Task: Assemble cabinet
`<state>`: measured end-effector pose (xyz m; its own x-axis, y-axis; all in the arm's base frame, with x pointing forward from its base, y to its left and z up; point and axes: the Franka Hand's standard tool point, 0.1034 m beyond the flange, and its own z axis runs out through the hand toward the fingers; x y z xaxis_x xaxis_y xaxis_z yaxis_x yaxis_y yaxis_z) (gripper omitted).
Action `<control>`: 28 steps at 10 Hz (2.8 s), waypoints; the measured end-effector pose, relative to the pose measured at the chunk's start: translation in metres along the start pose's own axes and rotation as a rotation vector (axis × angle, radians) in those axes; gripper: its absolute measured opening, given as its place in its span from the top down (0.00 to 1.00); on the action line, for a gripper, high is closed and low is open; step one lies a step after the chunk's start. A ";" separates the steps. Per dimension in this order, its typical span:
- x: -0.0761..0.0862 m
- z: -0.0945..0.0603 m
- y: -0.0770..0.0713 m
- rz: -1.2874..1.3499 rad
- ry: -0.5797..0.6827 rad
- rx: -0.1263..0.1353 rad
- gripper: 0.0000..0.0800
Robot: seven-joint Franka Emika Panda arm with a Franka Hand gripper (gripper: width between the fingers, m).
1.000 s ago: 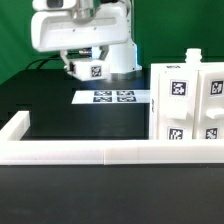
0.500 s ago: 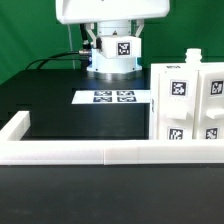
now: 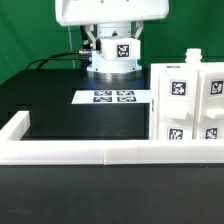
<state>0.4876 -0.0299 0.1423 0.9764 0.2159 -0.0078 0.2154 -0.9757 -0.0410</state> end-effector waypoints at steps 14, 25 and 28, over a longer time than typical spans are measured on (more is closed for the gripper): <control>0.117 -0.036 -0.075 -0.049 0.045 -0.003 0.29; 0.129 -0.015 -0.086 -0.089 0.007 0.006 0.29; 0.130 -0.011 -0.084 -0.088 -0.003 0.007 0.29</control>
Offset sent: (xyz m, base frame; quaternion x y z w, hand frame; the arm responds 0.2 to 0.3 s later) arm 0.0531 0.0437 0.0225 0.0074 0.0013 0.0175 0.9998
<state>0.5968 0.0797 0.1562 0.9538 0.3004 -0.0069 0.2998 -0.9528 -0.0489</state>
